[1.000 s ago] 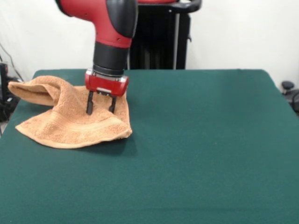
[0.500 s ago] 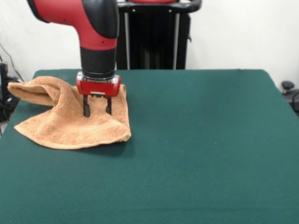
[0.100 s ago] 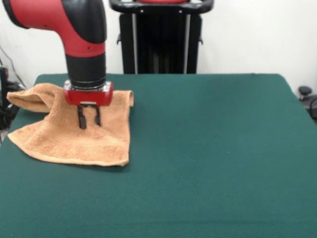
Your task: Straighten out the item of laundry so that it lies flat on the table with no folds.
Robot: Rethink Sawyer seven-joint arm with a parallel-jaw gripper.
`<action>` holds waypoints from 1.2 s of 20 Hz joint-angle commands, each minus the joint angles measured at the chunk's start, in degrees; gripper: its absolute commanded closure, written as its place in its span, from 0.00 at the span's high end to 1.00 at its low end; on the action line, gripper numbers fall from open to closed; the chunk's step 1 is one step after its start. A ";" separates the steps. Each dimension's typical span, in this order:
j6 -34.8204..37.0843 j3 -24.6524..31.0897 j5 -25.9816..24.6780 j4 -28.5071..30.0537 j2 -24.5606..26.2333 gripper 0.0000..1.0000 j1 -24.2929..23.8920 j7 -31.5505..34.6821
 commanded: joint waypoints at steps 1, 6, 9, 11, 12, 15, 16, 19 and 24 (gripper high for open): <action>4.39 7.63 -4.09 -5.20 1.60 0.00 -0.05 -5.97; 4.87 7.42 -4.75 -4.83 1.29 0.00 0.22 -3.61; 4.39 7.08 -5.12 -4.48 1.35 0.00 0.35 -2.80; 4.19 6.96 -5.16 -4.35 1.62 0.00 0.33 -2.47; 4.23 6.90 -5.09 -4.21 1.43 0.00 0.48 -2.32; 3.87 6.68 -5.06 -3.86 1.31 0.00 0.61 -1.86; 3.96 6.65 -4.96 -3.92 1.30 0.00 0.68 -1.78; 3.64 6.60 -5.13 -3.88 1.45 0.00 0.61 -1.75; 3.13 7.57 -5.78 -3.66 1.63 1.00 -0.14 -2.30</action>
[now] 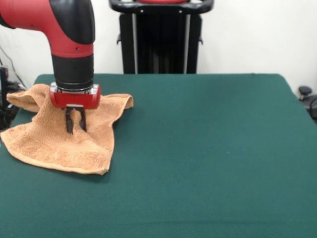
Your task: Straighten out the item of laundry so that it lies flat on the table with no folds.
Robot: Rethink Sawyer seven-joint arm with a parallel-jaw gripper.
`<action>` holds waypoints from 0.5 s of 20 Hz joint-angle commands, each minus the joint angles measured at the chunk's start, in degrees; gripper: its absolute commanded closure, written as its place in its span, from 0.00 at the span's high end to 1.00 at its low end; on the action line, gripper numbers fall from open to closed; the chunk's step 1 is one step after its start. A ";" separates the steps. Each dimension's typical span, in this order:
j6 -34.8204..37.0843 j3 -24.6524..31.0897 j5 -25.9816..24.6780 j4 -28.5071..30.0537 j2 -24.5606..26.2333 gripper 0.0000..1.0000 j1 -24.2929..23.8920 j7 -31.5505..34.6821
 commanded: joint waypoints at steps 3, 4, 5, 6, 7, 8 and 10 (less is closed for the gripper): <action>2.59 7.06 -3.07 -1.18 1.52 1.00 0.84 -1.72; 2.72 6.80 -2.83 -1.18 1.55 1.00 1.04 -1.17; 2.42 6.69 -3.11 -1.19 1.96 1.00 0.63 -1.12; 2.11 6.58 -3.38 -1.20 2.37 1.00 0.22 -1.08; 2.02 6.48 -3.47 -1.12 2.38 1.00 0.20 -0.89; 1.98 6.35 -3.55 -1.07 2.38 1.00 0.25 -0.70; 1.59 6.04 -3.91 -1.28 2.97 1.00 0.18 -0.43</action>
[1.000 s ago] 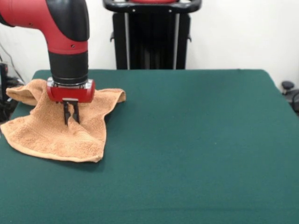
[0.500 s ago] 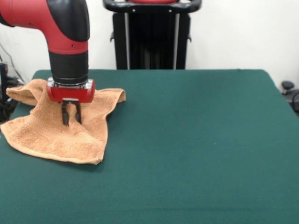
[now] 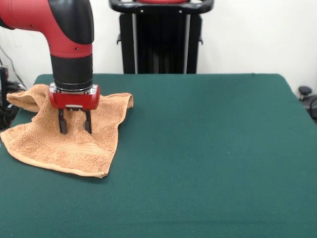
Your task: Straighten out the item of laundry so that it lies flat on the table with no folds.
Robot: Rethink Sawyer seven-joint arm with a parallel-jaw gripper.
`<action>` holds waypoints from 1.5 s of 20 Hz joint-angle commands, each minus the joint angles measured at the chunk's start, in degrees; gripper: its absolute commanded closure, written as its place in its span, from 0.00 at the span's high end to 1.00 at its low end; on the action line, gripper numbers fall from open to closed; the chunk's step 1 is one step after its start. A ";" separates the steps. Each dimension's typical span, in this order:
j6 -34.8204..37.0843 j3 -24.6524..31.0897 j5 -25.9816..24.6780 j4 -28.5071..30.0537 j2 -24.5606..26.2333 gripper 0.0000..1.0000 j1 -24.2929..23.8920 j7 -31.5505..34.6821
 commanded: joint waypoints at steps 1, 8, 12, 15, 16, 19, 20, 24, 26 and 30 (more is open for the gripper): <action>1.41 4.97 -3.21 -1.24 3.04 1.00 1.08 -0.36; 2.54 4.47 -2.85 -0.03 1.46 1.00 1.74 0.09; 4.43 3.91 -1.62 4.13 -3.73 1.00 2.70 1.24; 6.51 3.98 -0.60 6.78 -7.75 1.00 2.99 1.27; 7.17 3.96 -0.33 7.30 -8.79 1.00 3.05 1.17; 7.65 3.74 -0.01 8.32 -10.13 1.00 3.29 1.66; 7.58 3.66 0.18 8.53 -10.28 1.00 3.57 2.18; 5.40 2.54 0.33 9.70 -9.82 1.00 5.27 5.23; 4.61 2.08 0.56 9.93 -9.52 1.00 5.99 6.38; 2.96 1.31 0.77 10.00 -8.48 1.00 7.02 7.91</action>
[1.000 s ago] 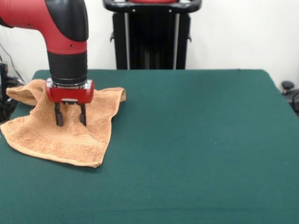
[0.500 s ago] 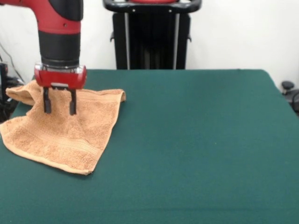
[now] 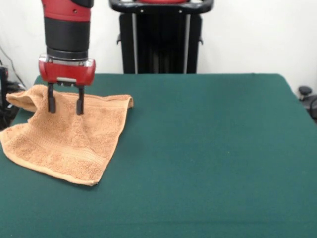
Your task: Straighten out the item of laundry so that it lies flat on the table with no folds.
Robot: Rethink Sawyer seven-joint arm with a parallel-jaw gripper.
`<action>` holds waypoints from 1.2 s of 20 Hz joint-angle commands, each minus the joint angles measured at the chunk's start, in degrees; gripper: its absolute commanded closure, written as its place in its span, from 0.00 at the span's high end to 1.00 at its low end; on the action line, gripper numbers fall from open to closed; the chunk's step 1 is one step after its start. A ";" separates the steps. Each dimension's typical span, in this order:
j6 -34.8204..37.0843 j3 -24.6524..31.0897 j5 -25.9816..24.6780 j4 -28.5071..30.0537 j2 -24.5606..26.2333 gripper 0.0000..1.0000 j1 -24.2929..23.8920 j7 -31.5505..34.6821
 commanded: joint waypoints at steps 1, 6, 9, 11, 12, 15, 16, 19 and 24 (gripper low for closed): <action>1.41 0.90 0.78 6.20 2.27 1.00 4.69 8.38; -2.24 -1.25 0.68 6.47 4.18 1.00 7.14 11.26; -3.65 -2.12 0.54 6.44 4.38 1.00 8.39 11.90; -4.10 -1.65 0.96 6.81 4.49 0.00 7.98 11.44; -4.19 -1.60 0.95 6.81 4.50 0.00 7.97 11.38; -3.75 -1.48 1.06 6.93 4.53 0.00 7.85 10.75; -3.70 -1.38 1.19 7.00 4.62 0.00 7.70 10.67; -4.46 -1.89 1.53 6.82 5.37 0.00 8.23 11.25; -7.93 -3.87 2.21 6.20 8.08 0.00 10.40 13.36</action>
